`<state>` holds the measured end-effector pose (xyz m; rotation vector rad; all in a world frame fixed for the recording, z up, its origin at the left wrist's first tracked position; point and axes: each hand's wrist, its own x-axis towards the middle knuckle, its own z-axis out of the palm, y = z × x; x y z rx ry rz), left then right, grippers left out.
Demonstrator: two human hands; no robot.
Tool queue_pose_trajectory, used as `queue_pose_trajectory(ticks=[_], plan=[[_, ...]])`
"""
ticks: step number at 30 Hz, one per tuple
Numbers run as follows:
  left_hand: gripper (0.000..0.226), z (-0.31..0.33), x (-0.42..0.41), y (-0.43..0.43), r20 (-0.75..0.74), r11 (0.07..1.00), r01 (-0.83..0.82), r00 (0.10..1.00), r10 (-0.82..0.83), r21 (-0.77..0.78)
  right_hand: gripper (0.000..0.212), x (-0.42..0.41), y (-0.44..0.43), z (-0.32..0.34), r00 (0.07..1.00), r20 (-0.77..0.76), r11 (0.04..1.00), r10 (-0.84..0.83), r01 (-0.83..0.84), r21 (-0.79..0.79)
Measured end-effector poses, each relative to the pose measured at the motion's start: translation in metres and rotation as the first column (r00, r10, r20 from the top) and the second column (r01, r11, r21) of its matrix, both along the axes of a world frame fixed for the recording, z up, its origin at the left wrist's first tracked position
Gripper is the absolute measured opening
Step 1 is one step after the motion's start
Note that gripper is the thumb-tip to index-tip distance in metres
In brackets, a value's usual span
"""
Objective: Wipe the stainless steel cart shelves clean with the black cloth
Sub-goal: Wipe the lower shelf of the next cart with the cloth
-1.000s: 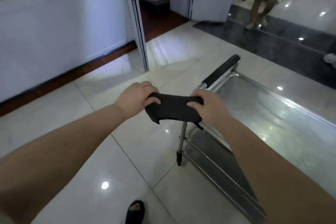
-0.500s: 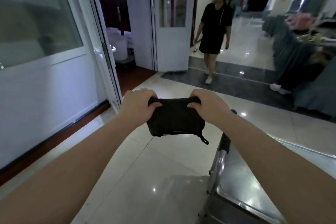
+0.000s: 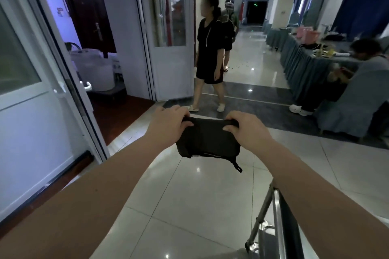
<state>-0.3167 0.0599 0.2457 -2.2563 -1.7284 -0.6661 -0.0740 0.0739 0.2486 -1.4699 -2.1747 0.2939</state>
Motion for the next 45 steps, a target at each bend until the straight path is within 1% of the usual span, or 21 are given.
queue_pose_trajectory(ticks=[2, 4, 7, 11, 13, 15, 17, 19, 24, 26, 27, 31, 33, 35, 37, 38, 40, 42, 45], plan=[[0.020, 0.002, -0.010, 0.041, -0.009, 0.999, 0.040, 0.999, -0.040, -0.020, 0.009, -0.010, 0.034, -0.001, 0.999, -0.038, 0.999, -0.039, 0.039, 0.000], [0.019, 0.003, -0.019, 0.084, -0.012, 0.997, 0.082, 0.997, -0.082, 0.009, 0.010, -0.019, 0.070, -0.001, 0.995, -0.065, 0.997, -0.075, 0.077, 0.022], [0.015, 0.000, -0.024, 0.152, 0.024, 0.985, 0.170, 0.985, -0.170, 0.015, 0.016, -0.027, 0.126, -0.005, 0.986, -0.092, 0.989, -0.138, 0.141, 0.031], [0.012, -0.015, -0.027, 0.259, 0.085, 0.944, 0.326, 0.943, -0.321, -0.054, 0.003, -0.027, 0.207, -0.021, 0.967, -0.078, 0.970, -0.243, 0.244, -0.003], [0.010, -0.021, -0.017, 0.319, 0.066, 0.919, 0.385, 0.923, -0.380, -0.084, 0.004, -0.019, 0.245, -0.030, 0.949, -0.070, 0.951, -0.308, 0.310, 0.011], [0.010, -0.026, 0.005, 0.378, 0.006, 0.902, 0.426, 0.905, -0.426, -0.076, 0.007, -0.005, 0.277, -0.037, 0.913, -0.088, 0.917, -0.398, 0.399, -0.002], [0.010, -0.029, 0.037, 0.430, -0.068, 0.877, 0.480, 0.874, -0.481, -0.041, 0.009, 0.015, 0.307, -0.042, 0.856, -0.113, 0.864, -0.504, 0.503, -0.040], [0.010, -0.031, 0.075, 0.474, -0.093, 0.835, 0.549, 0.830, -0.549, -0.031, 0.011, 0.040, 0.332, -0.046, 0.798, -0.118, 0.807, -0.591, 0.587, -0.071], [0.008, -0.041, 0.203, 0.564, -0.078, 0.689, 0.719, 0.685, -0.725, -0.094, 0.012, 0.135, 0.381, -0.058, 0.633, -0.053, 0.635, -0.772, 0.769, -0.076], [0.012, -0.044, 0.261, 0.593, -0.117, 0.629, 0.774, 0.619, -0.777, -0.080, 0.015, 0.183, 0.401, -0.063, 0.574, 0.027, 0.573, -0.818, 0.818, -0.041], [0.014, -0.044, 0.290, 0.608, -0.144, 0.601, 0.797, 0.589, -0.796, -0.060, 0.016, 0.208, 0.411, -0.065, 0.546, 0.041, 0.545, -0.837, 0.838, -0.023], [0.015, -0.036, 0.399, 0.656, -0.156, 0.491, 0.871, 0.484, -0.861, -0.009, 0.013, 0.298, 0.442, -0.061, 0.470, 0.040, 0.471, -0.882, 0.882, 0.020], [0.013, -0.031, 0.452, 0.674, -0.186, 0.435, 0.900, 0.425, -0.886, -0.012, 0.012, 0.337, 0.451, -0.060, 0.413, 0.061, 0.416, -0.909, 0.907, 0.067], [0.009, -0.027, 0.503, 0.687, -0.178, 0.355, 0.935, 0.348, -0.920, -0.011, 0.016, 0.371, 0.457, -0.059, 0.329, 0.080, 0.337, -0.941, 0.933, 0.123], [0.008, -0.025, 0.553, 0.698, -0.165, 0.270, 0.963, 0.268, -0.949, 0.011, 0.026, 0.403, 0.462, -0.059, 0.256, 0.089, 0.267, -0.963, 0.950, 0.159], [0.008, -0.025, 0.578, 0.703, -0.171, 0.230, 0.973, 0.229, -0.958, 0.017, 0.031, 0.419, 0.464, -0.060, 0.226, 0.117, 0.244, -0.967, 0.954, 0.175], [0.010, -0.029, 0.628, 0.714, -0.204, 0.144, 0.989, 0.146, -0.968, 0.023, 0.033, 0.449, 0.468, -0.063, 0.161, 0.191, 0.197, -0.968, 0.961, 0.193], [0.013, -0.032, 0.681, 0.723, -0.228, 0.050, 0.999, 0.053, -0.972, 0.018, 0.030, 0.480, 0.471, -0.064, 0.077, 0.227, 0.118, -0.971, 0.978, 0.173], [0.014, -0.031, 0.759, 0.725, -0.182, -0.093, 0.996, -0.092, -0.979, -0.002, 0.027, 0.520, 0.470, -0.058, -0.054, 0.184, -0.036, -0.981, 0.994, 0.100]])
